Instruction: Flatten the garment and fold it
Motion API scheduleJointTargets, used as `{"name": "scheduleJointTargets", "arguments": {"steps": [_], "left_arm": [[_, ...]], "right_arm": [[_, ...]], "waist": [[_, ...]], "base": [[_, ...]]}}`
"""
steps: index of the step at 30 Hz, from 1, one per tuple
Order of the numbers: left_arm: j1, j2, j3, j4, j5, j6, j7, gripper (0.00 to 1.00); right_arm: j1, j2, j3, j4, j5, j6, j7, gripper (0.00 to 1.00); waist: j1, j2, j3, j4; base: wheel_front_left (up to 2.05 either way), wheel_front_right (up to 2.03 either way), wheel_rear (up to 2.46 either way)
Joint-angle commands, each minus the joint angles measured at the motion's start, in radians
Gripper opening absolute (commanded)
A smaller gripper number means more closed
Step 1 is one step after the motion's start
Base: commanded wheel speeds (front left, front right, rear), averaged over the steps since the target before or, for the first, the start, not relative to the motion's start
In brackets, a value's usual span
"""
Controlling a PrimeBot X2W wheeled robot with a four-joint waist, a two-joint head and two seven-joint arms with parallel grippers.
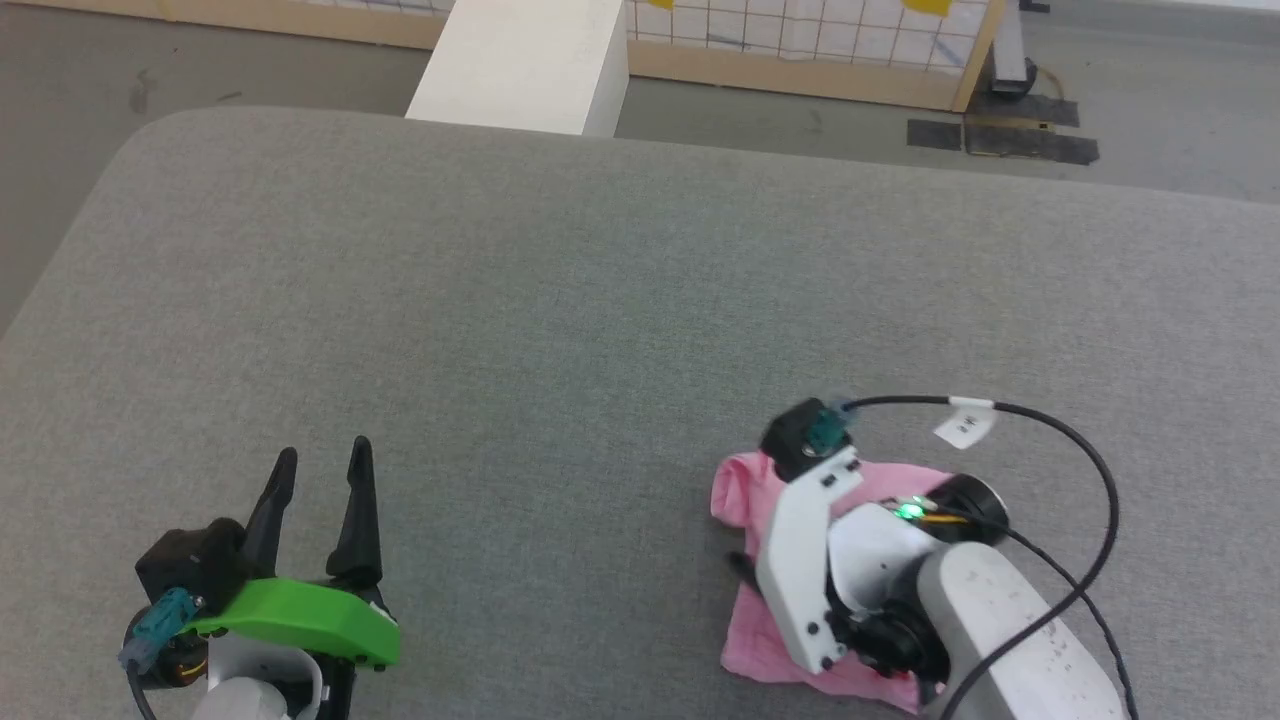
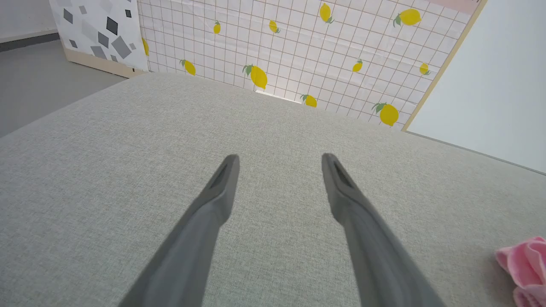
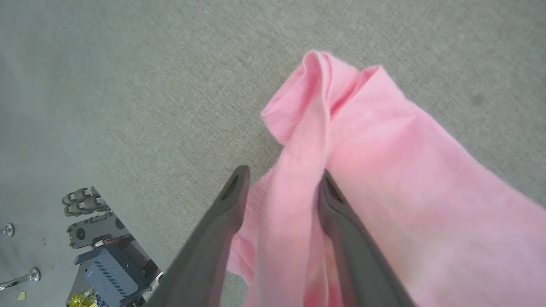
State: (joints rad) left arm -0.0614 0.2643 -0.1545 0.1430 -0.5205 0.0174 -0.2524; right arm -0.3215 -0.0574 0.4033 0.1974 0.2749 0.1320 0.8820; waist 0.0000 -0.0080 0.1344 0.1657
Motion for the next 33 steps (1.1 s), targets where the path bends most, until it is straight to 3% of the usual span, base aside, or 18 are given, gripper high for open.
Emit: {"name": "scheduleJointTargets", "arguments": {"steps": [1,7,16,23,33], "left_arm": [[0.000,0.004,0.001,0.002,-0.002,-0.005,-0.003,1.00],[0.005,0.012,0.001,-0.005,-0.002,-0.001,0.000,1.00],[0.010,0.016,0.000,-0.031,-0.002,0.009,0.000,1.00],[-0.002,0.017,-0.005,-0.034,-0.005,0.003,-0.001,1.00],[-0.019,0.021,-0.008,-0.021,-0.011,-0.004,-0.002,1.00]], "right_arm": [[-0.026,0.005,0.015,-0.011,0.012,-0.001,-0.010,1.00],[-0.048,-0.002,0.035,-0.132,0.026,-0.001,-0.031,1.00],[0.100,-0.036,-0.245,-0.281,-0.091,-0.001,-0.017,1.00],[0.207,-0.014,-0.339,-0.227,-0.151,-0.001,-0.020,1.00],[0.207,0.005,-0.275,-0.069,-0.157,-0.001,-0.072,1.00]], "waist": [[0.0000,0.0080,-0.010,-0.014],[0.0000,0.0080,-0.030,-0.060],[0.0000,0.0080,-0.027,-0.105],[0.0000,0.0080,0.001,-0.100],[0.0000,0.0080,0.023,-0.076]], "base": [[0.00,0.00,0.00],[0.00,0.00,0.00],[0.00,0.00,0.00],[0.00,0.00,0.00],[0.00,0.00,0.00]]}}
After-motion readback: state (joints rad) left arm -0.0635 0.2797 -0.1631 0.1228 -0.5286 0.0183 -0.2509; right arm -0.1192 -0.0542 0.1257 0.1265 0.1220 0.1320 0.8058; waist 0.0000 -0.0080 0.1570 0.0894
